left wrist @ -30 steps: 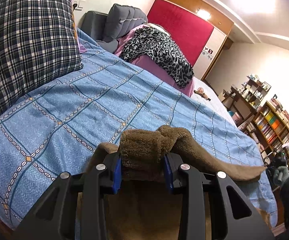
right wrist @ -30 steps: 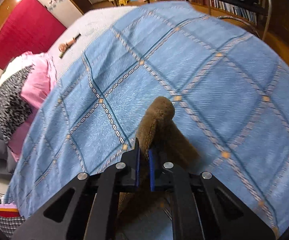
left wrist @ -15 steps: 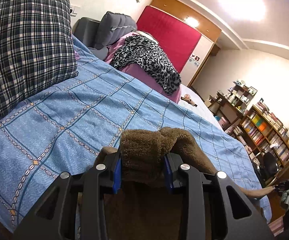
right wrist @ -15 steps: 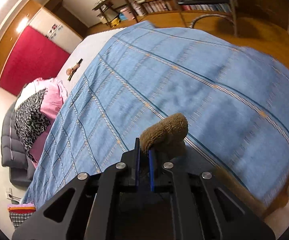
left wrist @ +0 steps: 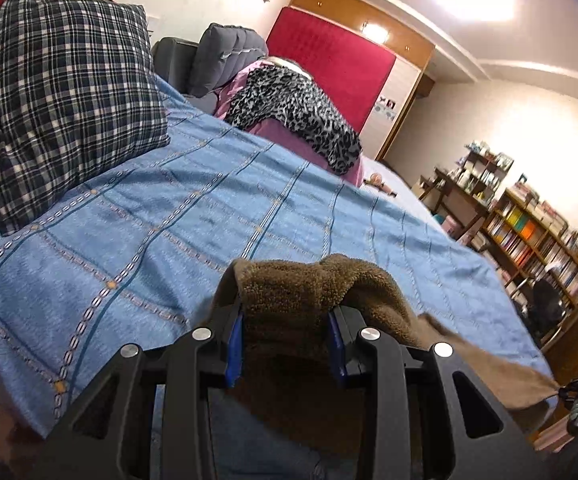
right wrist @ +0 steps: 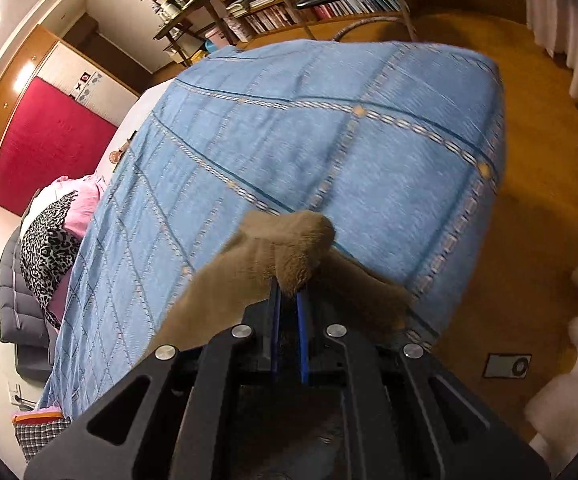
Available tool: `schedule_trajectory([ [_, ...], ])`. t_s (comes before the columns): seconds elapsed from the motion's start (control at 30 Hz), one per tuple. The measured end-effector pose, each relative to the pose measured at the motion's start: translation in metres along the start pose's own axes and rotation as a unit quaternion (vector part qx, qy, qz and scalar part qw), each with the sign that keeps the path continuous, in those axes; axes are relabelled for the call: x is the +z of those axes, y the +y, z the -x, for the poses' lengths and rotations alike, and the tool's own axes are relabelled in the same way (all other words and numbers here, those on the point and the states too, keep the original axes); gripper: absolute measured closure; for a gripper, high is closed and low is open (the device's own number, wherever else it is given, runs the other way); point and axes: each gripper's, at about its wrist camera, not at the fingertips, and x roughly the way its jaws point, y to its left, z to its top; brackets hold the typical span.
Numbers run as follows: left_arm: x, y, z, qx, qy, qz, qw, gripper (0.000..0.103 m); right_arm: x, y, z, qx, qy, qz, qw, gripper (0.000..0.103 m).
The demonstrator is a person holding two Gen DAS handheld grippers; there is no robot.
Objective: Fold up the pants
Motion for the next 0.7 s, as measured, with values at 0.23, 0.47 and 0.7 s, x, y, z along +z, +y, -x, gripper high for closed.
schedule_trajectory([
  [0.23, -0.032, 0.01, -0.012, 0.028, 0.049, 0.0, 0.9984, 0.064, -0.014, -0.036, -0.013, -0.033, -0.001, -0.021, 0.999, 0.103],
  [0.47, -0.044, 0.032, -0.007, 0.066, 0.067, 0.011, 0.9955, 0.038, -0.015, -0.043, -0.01, -0.023, -0.012, -0.002, 1.0, 0.102],
  [0.7, -0.043, 0.044, -0.002, 0.117, 0.097, -0.006, 0.9884, 0.025, -0.008, -0.06, -0.003, 0.032, -0.022, -0.065, 0.997, 0.07],
])
